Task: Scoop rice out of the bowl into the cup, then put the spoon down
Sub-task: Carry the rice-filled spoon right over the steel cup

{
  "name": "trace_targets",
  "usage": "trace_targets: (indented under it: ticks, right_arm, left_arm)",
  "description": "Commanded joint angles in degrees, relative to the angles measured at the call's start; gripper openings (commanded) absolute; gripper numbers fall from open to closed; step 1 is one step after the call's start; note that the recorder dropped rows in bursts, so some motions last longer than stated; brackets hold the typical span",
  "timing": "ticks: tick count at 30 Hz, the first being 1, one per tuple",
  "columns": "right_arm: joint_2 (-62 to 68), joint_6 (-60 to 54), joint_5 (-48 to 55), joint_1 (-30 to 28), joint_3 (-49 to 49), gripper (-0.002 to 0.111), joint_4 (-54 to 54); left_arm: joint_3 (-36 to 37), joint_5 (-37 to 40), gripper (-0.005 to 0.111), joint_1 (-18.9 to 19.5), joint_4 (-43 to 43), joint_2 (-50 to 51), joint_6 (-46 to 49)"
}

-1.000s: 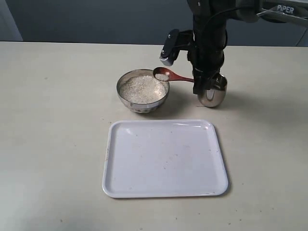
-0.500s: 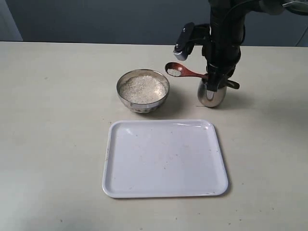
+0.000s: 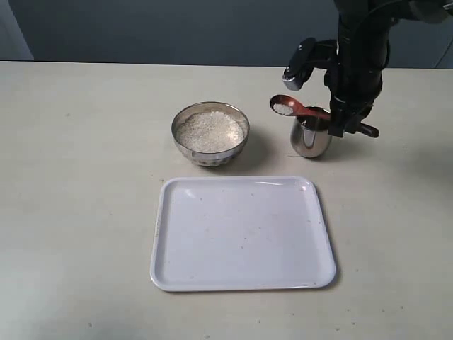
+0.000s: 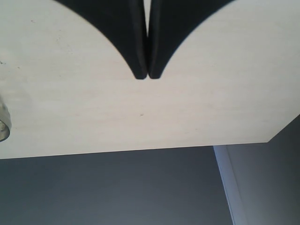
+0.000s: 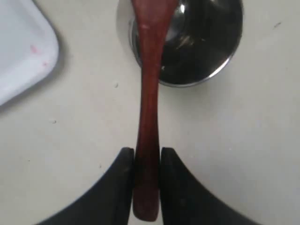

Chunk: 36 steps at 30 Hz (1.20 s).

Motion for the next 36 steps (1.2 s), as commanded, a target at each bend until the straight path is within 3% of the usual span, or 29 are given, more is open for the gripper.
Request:
trace_targets:
  ticks: [1,21,36]
  right_arm:
    - [-1.9,0.1,0.0,-1.6,0.1,-0.001,-0.4]
    - [-2.4,1.6,0.0,-7.1,4.0,-0.001,-1.2]
    - [-2.4,6.3,0.0,-7.1,4.0,-0.001,-6.8]
  left_arm:
    - [-0.2,-0.1,0.001,-0.2,0.0,-0.3,-0.4]
    - [-0.2,-0.1,0.001,-0.2,0.0,-0.3,-0.4]
    - [-0.2,-0.1,0.001,-0.2,0.0,-0.3,-0.4]
